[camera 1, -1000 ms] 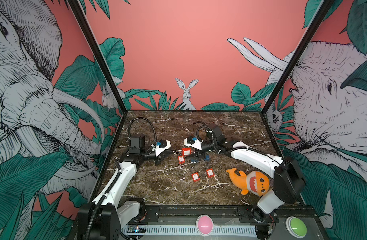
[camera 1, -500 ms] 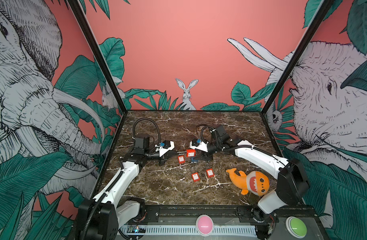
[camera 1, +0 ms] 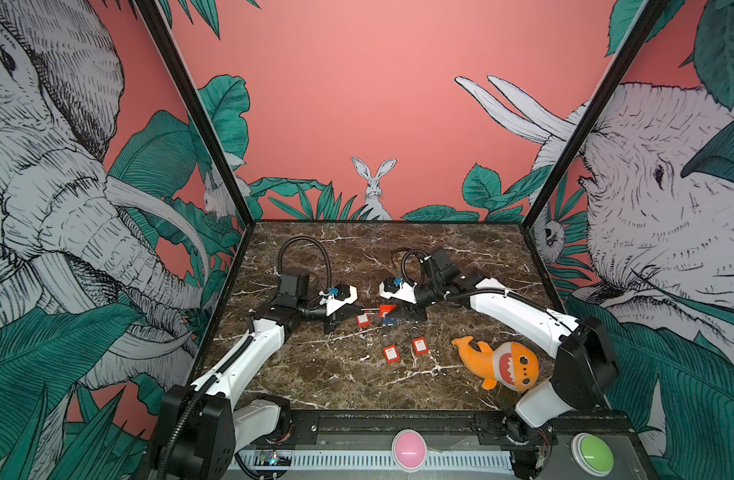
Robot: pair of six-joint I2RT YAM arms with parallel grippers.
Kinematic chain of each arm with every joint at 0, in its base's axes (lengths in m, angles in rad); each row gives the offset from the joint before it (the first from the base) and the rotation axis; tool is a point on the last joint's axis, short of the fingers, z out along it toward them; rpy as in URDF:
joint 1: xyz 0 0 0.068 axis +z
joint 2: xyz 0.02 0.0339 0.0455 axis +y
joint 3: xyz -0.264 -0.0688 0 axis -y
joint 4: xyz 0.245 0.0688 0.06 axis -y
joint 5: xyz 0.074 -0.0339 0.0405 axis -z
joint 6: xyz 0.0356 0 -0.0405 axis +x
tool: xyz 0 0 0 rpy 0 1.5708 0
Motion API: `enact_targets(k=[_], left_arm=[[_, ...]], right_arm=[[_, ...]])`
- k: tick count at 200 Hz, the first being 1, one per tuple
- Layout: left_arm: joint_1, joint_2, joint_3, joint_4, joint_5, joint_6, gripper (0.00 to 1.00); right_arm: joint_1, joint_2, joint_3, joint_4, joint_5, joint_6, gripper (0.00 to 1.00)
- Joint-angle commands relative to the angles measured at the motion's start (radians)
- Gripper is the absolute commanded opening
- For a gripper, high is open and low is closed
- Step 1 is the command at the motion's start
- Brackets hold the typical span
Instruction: Lock with the key
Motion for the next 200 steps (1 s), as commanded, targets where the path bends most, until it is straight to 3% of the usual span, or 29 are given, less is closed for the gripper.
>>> enact_targets(k=[1,38,55,77,85,120,153,200], left_arm=[[-0.007,-0.002,0.037,0.011,0.02,0.024,0.0],[-0.008,0.008,0.045,-0.01,0.016,0.034,0.0],[-0.007,0.007,0.043,0.019,-0.011,-0.034,0.0],[-0.007,-0.027,0.02,-0.031,-0.042,0.004,0.38],[-0.007,-0.043,0.004,-0.033,-0.061,0.005,0.43],[-0.007,-0.067,-0.024,-0.039,-0.094,-0.018,0.44],[-0.008,-0.02,-0.026,0.021,-0.055,-0.082,0.43],[-0.01,0.017,-0.005,0.013,-0.03,-0.082,0.33]], right_arm=[[0.002,0.011,0.031,-0.031,-0.047,-0.027,0.25],[0.002,0.016,0.044,-0.038,-0.044,-0.014,0.15],[0.002,0.014,0.044,-0.041,-0.04,-0.012,0.14],[0.002,0.003,0.036,-0.036,-0.03,-0.016,0.14],[0.002,-0.001,0.031,-0.033,-0.031,-0.012,0.14],[0.004,-0.006,0.023,-0.03,-0.019,-0.014,0.13],[0.005,0.0,0.031,-0.041,-0.016,-0.028,0.13],[0.006,-0.003,0.027,-0.039,-0.012,-0.036,0.13]])
